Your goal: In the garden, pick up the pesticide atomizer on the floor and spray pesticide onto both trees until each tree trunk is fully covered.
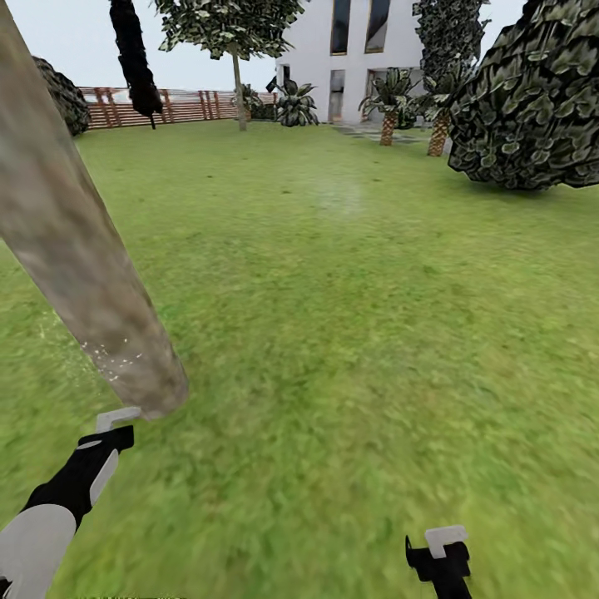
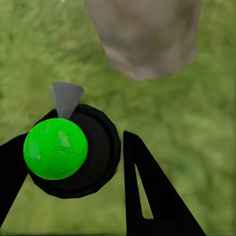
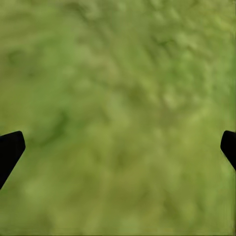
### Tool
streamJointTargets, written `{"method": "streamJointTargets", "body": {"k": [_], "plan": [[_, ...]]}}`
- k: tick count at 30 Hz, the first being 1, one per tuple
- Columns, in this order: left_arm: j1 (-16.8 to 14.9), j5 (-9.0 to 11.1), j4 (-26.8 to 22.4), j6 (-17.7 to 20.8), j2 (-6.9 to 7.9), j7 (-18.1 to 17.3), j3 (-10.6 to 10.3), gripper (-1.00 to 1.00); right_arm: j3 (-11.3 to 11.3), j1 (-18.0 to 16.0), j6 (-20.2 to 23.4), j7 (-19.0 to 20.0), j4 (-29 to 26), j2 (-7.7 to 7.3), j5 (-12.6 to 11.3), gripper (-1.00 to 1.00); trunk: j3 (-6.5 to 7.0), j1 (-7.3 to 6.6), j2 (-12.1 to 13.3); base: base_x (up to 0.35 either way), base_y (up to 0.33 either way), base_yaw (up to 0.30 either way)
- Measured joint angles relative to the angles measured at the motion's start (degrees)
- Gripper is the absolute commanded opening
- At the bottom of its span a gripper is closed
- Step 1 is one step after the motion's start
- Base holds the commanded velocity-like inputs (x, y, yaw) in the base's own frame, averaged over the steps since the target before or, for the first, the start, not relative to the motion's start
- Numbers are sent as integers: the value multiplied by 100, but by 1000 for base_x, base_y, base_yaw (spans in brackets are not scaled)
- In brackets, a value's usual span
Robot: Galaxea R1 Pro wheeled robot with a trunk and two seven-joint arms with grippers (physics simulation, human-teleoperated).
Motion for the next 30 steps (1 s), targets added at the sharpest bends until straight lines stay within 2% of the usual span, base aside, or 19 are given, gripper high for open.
{"method": "streamJointTargets", "body": {"k": [18, 23, 26, 30], "plan": [[0, 8, 7, 9, 0, 0, 0, -100, 0, 0, 0, 0, 0, 0, -3, 100, 0, 0, 0, 89, -264, 275], [-2, 36, 9, 3, -8, -1, -6, -100, -8, 2, 0, 0, -2, -12, -3, 100, 0, 0, 0, 89, -264, 49], [-2, 19, 14, -2, -81, 3, -4, -100, -9, 2, 0, 0, 6, -26, 4, 100, 0, 0, 0, 97, -264, 1], [-2, 45, 3, -13, -95, -6, -6, -100, -2, 2, 0, 0, 3, -27, 5, 100, 0, 1, 0, 57, -236, 0]]}}
